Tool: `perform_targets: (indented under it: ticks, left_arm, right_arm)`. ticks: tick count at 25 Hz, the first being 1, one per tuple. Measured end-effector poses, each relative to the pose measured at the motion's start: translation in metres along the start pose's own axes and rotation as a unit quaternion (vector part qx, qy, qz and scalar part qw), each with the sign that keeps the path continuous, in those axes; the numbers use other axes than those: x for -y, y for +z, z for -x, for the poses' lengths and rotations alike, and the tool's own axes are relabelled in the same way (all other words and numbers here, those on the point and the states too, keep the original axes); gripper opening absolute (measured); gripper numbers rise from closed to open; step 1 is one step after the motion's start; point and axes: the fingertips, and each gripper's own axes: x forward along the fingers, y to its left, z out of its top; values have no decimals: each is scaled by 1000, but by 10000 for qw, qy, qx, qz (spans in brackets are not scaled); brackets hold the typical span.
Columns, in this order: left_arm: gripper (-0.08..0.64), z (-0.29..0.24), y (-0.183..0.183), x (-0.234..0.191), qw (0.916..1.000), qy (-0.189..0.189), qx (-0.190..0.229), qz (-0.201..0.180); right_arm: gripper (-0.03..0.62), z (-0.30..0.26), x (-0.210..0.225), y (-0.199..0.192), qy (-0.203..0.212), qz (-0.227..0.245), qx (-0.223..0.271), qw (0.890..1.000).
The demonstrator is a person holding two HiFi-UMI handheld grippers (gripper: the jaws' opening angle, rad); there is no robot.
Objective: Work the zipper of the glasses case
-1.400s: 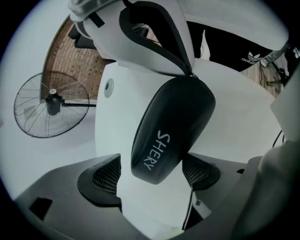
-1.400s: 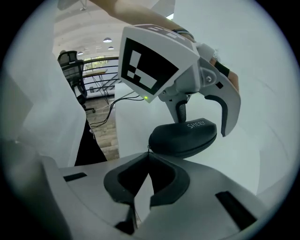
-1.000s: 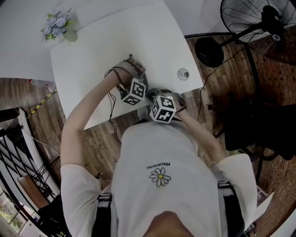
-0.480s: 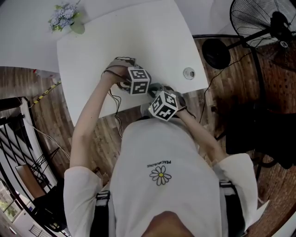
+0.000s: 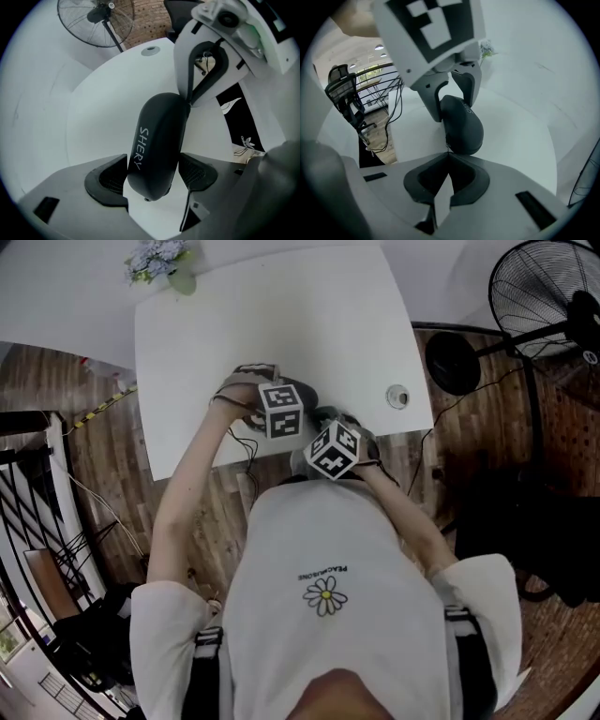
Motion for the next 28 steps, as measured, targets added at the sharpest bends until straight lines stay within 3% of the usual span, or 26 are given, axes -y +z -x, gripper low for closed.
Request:
perform_targets:
  ticks: [4, 9, 21, 24, 28]
  left_arm:
    - [313, 5, -3, -2, 9988, 475, 118, -52]
    - [291, 10, -11, 3, 9972, 462, 382, 454]
    - [287, 16, -16, -4, 9923, 793, 546, 775]
    - [287, 19, -16, -5, 9911, 903, 547, 810]
    - [287, 27, -19, -7, 9881, 1078, 595, 921]
  right_arm:
    - [6, -6, 14, -1, -171, -180, -118, 9996]
    - [8, -7, 26, -3, -299, -292, -170, 9990]
    - [11, -2, 33, 6, -503, -269, 118, 9983]
    - [111, 4, 36, 7, -502, -215, 156, 9984]
    - [133, 15, 45, 11, -532, -274, 241, 9979]
